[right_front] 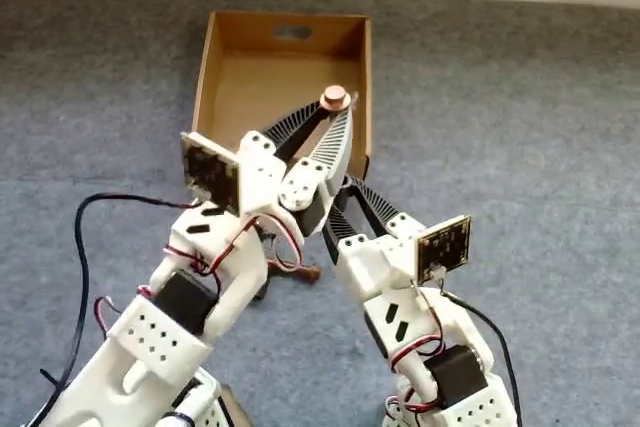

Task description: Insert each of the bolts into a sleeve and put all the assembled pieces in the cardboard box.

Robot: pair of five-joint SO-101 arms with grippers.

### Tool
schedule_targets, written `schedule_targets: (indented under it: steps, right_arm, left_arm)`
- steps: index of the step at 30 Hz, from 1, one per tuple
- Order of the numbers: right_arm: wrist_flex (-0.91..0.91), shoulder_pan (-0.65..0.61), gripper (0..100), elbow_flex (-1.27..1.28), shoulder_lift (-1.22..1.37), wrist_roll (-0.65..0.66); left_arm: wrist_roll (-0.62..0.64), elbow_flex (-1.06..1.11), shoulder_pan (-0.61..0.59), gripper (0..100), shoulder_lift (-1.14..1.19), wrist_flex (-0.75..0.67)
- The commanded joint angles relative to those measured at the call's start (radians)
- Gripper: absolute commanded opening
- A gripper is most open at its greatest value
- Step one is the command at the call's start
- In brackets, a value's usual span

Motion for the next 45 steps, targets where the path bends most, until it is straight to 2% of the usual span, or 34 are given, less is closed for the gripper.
schedule_targets:
  steps: [1,7,12,22,37,45]
  right_arm:
    - [-0.001,0.007,0.5,-0.012,-0.013,-0.005]
    - [-0.001,0.007,0.5,-0.012,-0.013,-0.005]
    - [-0.001,0.008,0.5,-0.012,-0.013,-0.005]
    - [-0.001,0.008,0.5,-0.012,-0.013,-0.005]
    - [-0.001,0.008,0.5,-0.010,-0.012,-0.005]
    - [-0.001,0.008,0.5,-0.010,-0.012,-0.005]
  left_arm:
    - [0.002,-0.062,0.019,1,0.031,-0.035]
    - [0.006,-0.058,0.036,1,0.030,-0.032]
    - [0.005,-0.064,0.064,1,0.019,0.035]
    - [0.000,-0.058,0.028,1,-0.133,0.163]
    - [0.003,-0.073,0.044,1,-0.140,0.161]
    - [0.002,-0.081,0.099,1,-0.134,0.163]
